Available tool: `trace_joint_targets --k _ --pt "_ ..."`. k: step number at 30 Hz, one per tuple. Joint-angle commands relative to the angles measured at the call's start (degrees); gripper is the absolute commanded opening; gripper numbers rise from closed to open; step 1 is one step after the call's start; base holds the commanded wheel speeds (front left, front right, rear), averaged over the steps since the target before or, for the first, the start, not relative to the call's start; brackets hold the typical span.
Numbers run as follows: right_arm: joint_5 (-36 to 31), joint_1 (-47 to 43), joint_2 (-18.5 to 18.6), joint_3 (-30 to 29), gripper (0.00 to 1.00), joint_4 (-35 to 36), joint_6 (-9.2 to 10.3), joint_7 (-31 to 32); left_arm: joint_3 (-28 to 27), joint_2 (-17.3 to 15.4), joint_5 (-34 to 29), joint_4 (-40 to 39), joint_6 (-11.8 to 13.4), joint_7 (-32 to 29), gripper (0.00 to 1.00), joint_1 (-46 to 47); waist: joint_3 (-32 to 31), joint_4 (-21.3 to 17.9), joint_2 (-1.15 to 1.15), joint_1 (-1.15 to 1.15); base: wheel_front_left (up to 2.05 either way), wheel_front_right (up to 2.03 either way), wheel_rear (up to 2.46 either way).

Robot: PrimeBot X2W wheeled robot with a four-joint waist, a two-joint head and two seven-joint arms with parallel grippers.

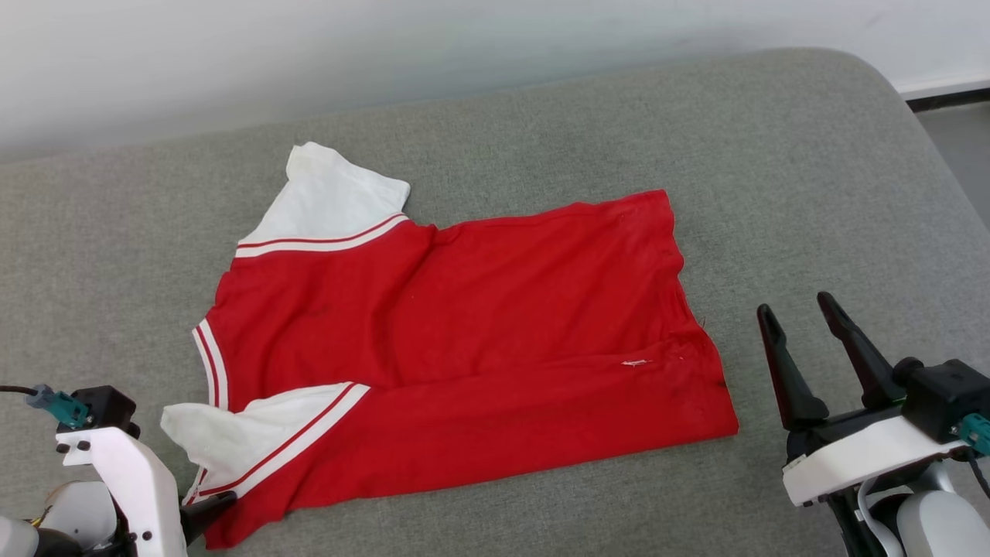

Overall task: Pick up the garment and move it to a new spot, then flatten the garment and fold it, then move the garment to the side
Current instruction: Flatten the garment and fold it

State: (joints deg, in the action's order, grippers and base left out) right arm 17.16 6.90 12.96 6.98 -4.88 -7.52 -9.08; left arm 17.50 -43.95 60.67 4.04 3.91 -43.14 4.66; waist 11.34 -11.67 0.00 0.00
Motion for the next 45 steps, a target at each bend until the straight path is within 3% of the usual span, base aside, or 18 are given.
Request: trace_joint_targets --k 1,2,5,12,20,23,29,35,36,37,39,45 --pt "0.03 -0.11 -0.32 -0.32 1.00 0.44 0.06 -0.02 1.12 1.94 0.38 0.58 0.17 -0.20 1.00 -1.76 0.57 -0.17 0.00 0.00 0.00 0.00 0.00" --pt "0.08 -0.04 -0.33 -0.47 1.00 0.62 0.06 0.12 1.40 2.73 0.63 0.75 0.35 0.09 1.00 -2.07 0.77 -0.17 0.00 0.00 0.00 0.00 0.00" --pt "0.34 -0.13 -0.13 -1.43 1.00 1.34 0.05 0.68 2.22 5.12 0.68 1.21 -0.08 1.36 0.00 -2.42 1.14 0.19 0.00 0.00 0.00 0.00 0.00" --pt "3.89 -1.42 1.56 -5.23 1.00 2.69 0.05 8.58 1.90 6.05 -3.66 2.00 -0.31 8.26 0.00 -0.41 0.42 2.51 0.00 0.00 0.00 0.00 0.00" --pt "13.73 -2.41 7.95 -7.58 1.00 1.51 0.05 33.77 1.18 7.86 -8.40 -1.51 0.53 16.14 0.00 2.51 0.11 5.80 0.00 0.00 0.00 0.00 0.00" --pt "17.61 -1.91 8.91 -7.18 1.00 1.18 0.05 40.46 1.69 8.50 -10.09 -3.18 0.92 18.11 0.00 3.25 0.79 7.15 0.00 0.00 0.00 0.00 0.00" --pt "20.46 1.19 8.80 -4.78 1.00 -0.43 0.05 46.45 2.98 9.92 -12.36 -5.53 1.40 19.73 0.00 5.26 3.37 9.53 0.00 0.00 0.00 0.00 0.00" --pt "21.72 3.79 7.44 -0.76 1.00 -6.70 0.05 50.19 3.79 11.24 -13.50 -6.35 1.62 20.71 0.00 6.72 4.89 10.95 0.00 0.00 0.00 0.00 0.00" --pt "22.10 3.82 7.18 -0.01 0.85 -7.77 0.05 50.84 3.94 11.25 -13.50 -6.21 1.60 20.65 0.00 6.56 4.95 11.08 0.00 0.00 0.00 0.00 0.00" --pt "22.29 3.85 7.03 0.86 0.44 -8.59 0.04 51.42 4.00 11.32 -13.49 -6.13 1.59 20.74 0.00 6.49 4.94 11.15 0.00 0.00 0.00 0.00 0.00" --pt "22.97 4.12 6.71 2.01 0.00 -9.39 0.03 51.43 4.13 11.52 -13.26 -6.02 1.58 20.94 0.00 6.09 4.77 11.17 0.00 0.00 0.00 0.00 0.00" --pt "23.43 5.86 9.16 3.08 0.00 -9.09 0.04 49.16 4.01 11.89 -12.61 -5.26 1.34 22.04 0.00 4.61 2.61 10.78 0.00 0.00 0.00 0.00 0.00"
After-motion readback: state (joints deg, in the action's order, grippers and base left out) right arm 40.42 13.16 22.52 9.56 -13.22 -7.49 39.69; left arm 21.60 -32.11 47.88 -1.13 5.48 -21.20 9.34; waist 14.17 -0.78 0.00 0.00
